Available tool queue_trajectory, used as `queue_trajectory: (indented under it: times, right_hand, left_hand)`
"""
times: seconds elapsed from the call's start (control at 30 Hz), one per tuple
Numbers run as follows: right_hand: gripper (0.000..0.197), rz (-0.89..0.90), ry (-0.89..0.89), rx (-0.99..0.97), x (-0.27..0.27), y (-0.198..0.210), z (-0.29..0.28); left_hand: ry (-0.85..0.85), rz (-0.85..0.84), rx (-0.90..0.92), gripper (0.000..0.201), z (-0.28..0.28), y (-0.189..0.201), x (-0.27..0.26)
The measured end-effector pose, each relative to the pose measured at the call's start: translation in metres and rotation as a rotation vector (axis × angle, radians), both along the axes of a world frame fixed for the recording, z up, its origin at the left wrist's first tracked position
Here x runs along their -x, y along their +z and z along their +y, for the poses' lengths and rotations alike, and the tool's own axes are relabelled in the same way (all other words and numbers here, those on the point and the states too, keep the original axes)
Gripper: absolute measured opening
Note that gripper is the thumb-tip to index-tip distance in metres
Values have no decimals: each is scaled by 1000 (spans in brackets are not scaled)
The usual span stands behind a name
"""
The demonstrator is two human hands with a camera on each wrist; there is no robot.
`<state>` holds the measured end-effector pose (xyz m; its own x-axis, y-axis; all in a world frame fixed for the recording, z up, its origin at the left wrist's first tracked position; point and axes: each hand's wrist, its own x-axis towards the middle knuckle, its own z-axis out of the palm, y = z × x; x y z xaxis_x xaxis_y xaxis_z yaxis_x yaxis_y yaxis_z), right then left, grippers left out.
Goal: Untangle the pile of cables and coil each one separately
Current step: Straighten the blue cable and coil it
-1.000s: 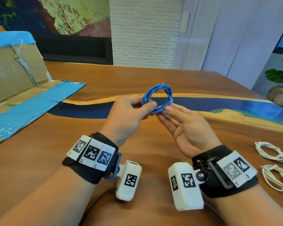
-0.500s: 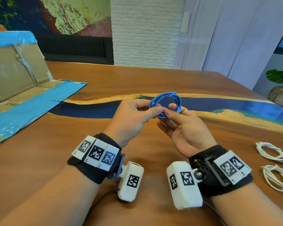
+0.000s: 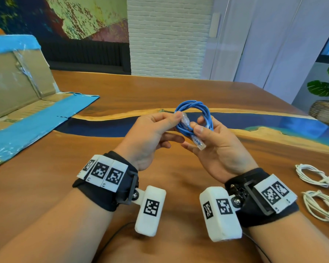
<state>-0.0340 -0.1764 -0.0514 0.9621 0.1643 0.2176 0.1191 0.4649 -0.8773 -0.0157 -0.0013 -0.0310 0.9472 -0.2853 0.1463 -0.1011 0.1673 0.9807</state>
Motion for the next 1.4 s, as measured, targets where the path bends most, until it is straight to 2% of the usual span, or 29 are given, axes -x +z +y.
queue_trajectory:
  times: [0.13, 0.4, 0.63, 0.7, 0.83, 0.97, 1.07, 1.17, 1.4]
  right_hand:
    - [45, -34, 85, 12, -1, 0, -6]
    - [44, -28, 120, 61, 3, -1, -11]
    - [45, -43, 169, 31, 3, 1, -16]
    - [39, -56, 119, 67, 3, 3, -13]
    - [22, -51, -166, 165, 1, 2, -2]
    - [19, -29, -314, 222, -3, -2, 0]
    - [30, -31, -339, 237, -1, 0, -2]
    - [37, -48, -349, 269, 1, 5, -6]
    - [14, -40, -415, 427, 2, 25, -29]
  left_hand:
    - [-122, 73, 67, 21, 2, 0, 0]
    - [-281, 159, 188, 23, 4, -1, 2]
    - [-315, 158, 229, 27, 5, -4, 1]
    - [-278, 132, 197, 27, 5, -4, 0]
    - [-185, 84, 119, 35, 5, -3, -3]
    - [-124, 55, 69, 45, 2, -6, -4]
    - [-108, 59, 81, 41, 0, -8, -5]
    - [-96, 70, 91, 48, 0, -10, -7]
    - [-76, 125, 50, 45, 1, -13, -12]
